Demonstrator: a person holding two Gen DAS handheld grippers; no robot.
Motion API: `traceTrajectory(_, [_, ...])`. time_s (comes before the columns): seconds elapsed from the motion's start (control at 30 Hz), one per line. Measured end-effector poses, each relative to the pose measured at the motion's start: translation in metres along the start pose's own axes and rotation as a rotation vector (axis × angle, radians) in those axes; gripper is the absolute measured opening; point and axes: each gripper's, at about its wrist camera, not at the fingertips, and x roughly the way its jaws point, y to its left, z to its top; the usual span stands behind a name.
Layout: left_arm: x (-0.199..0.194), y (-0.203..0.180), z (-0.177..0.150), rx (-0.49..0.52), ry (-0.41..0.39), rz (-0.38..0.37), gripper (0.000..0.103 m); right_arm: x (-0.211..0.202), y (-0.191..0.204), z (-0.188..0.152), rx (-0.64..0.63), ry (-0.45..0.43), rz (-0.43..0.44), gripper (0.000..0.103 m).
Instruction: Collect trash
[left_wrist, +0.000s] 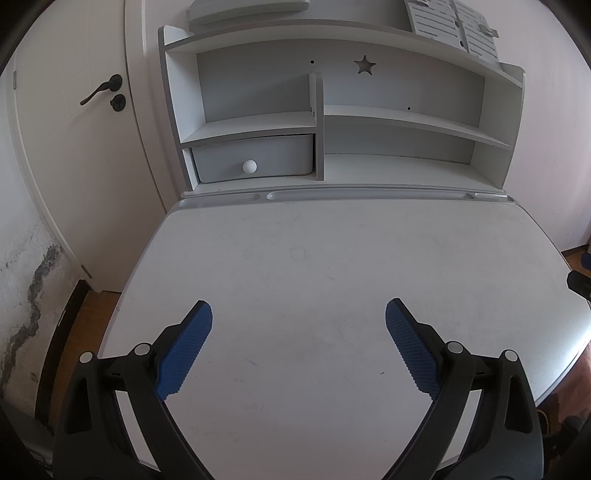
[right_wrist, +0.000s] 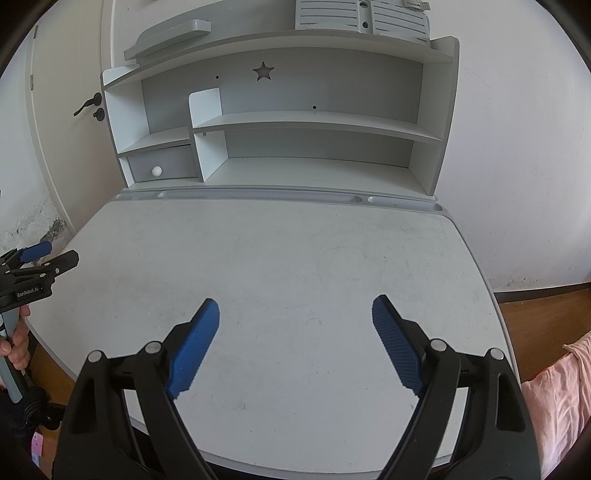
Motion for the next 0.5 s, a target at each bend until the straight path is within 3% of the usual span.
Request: traceTrajectory(0.5, [0.0004,0.0023,0.0022,-0.011,0.007,0.006,0.092,-0.0006,-0.0017,0.0010,0.003,-0.001,0.000,0.082])
